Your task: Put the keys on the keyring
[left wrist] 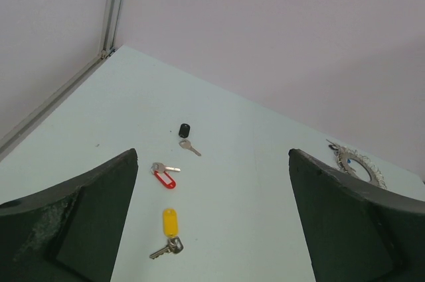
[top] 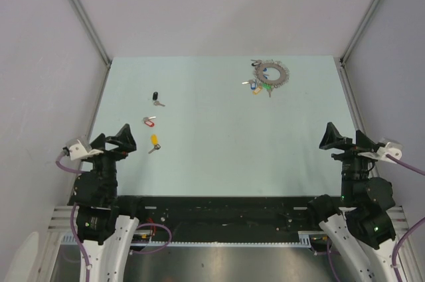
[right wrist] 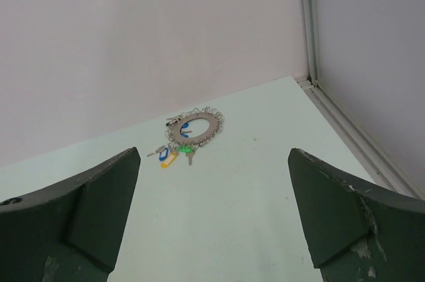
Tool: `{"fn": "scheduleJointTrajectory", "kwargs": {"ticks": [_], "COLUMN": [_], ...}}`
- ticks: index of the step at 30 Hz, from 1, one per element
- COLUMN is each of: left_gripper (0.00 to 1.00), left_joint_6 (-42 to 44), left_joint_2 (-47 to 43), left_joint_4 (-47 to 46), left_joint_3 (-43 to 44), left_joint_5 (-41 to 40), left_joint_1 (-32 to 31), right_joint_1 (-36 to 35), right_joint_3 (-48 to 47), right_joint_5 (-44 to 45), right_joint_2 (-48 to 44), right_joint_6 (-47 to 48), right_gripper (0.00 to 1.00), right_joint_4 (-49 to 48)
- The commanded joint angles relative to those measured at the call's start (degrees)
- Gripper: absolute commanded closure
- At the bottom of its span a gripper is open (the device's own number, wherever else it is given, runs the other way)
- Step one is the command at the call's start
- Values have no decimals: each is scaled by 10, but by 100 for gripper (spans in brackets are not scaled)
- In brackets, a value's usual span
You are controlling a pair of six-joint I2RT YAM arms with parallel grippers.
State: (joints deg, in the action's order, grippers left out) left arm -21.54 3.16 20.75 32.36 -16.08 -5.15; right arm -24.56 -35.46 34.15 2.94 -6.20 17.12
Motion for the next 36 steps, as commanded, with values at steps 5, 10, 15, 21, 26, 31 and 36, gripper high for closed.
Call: {"fn": "scheduleJointTrajectory", "kwargs": {"ticks": [5,10,15,21,26,31,36], "left_gripper": [0,0,0,0,0,0,0], "left_joint_6": [-1,10,14,11,11,12,14], "left_joint_2": [-5,-29,-55,-69,-76,-74,-61], "left_joint_4": [4,11,38,37,36,32,32], "left_joint_3": [-6,-31,-34,-38,-39,-39,-38], "left_joint_5": [43,56,38,40,40,42,42], "left_joint_1": [5,-14,-45,-73,-80,-82,-82], "right_joint_1": [4,5,6,28,82,125,163], "right_joint_3": [-16,-73,-138,-214,-261,-312,-356], "right_joint_5": [-74,-103,-109,-128,-163,-220,-281], "right_joint_2": [66,174,331,578,769,899,989], "right_joint_6": [22,12,-41,-87,-126,-150,-137], "right_gripper": [0,0,0,1,8,19,36], "right_joint_4": [-13,10,41,27,-31,-113,-192]}}
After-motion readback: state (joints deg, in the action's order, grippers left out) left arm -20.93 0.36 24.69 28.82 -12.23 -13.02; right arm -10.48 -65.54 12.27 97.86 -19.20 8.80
